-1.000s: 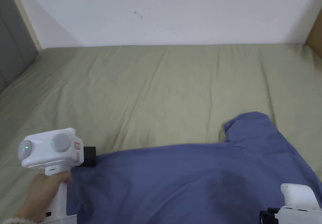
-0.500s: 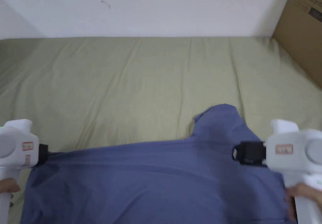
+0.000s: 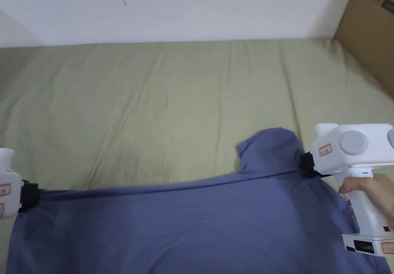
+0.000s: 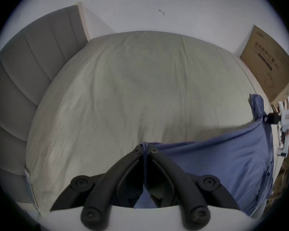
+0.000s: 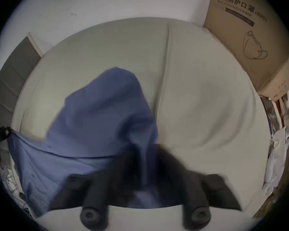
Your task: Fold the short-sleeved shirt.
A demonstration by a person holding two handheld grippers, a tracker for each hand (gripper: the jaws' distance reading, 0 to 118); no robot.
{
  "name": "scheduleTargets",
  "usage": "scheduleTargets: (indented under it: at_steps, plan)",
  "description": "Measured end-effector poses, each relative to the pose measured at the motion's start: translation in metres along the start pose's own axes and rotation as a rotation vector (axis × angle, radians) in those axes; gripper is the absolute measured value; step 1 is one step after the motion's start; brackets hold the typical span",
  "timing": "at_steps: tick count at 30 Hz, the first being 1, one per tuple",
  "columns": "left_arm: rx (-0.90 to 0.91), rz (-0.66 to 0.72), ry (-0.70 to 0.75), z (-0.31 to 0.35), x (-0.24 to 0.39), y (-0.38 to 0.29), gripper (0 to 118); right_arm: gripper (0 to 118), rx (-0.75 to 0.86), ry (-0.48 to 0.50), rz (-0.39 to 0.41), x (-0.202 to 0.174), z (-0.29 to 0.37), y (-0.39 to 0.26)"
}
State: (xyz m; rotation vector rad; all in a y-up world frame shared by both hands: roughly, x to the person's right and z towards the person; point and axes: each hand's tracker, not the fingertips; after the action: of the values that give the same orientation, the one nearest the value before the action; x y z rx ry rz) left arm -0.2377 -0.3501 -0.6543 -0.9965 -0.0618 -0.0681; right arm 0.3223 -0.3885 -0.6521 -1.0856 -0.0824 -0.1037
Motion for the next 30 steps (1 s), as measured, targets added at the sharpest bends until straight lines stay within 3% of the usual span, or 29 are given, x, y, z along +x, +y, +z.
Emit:
scheduleTargets:
  at_steps: [6, 14, 20, 30]
  plan:
    - [0.035, 0.007, 0.003, 0.030, 0.000, 0.013, 1, 2, 0.063, 0.067, -0.104, 0.008, 0.048, 0.003]
    - [0.191, 0.037, -0.007, 0.121, 0.000, 0.055, 1, 2, 0.208, 0.056, -0.089, 0.009, 0.159, 0.023]
    - [0.317, 0.088, 0.026, 0.189, 0.005, 0.101, 1, 2, 0.329, 0.049, -0.132, 0.013, 0.247, 0.050]
    - [0.513, 0.118, 0.095, 0.283, 0.020, 0.212, 1, 2, 0.539, -0.053, -0.116, -0.004, 0.360, 0.132]
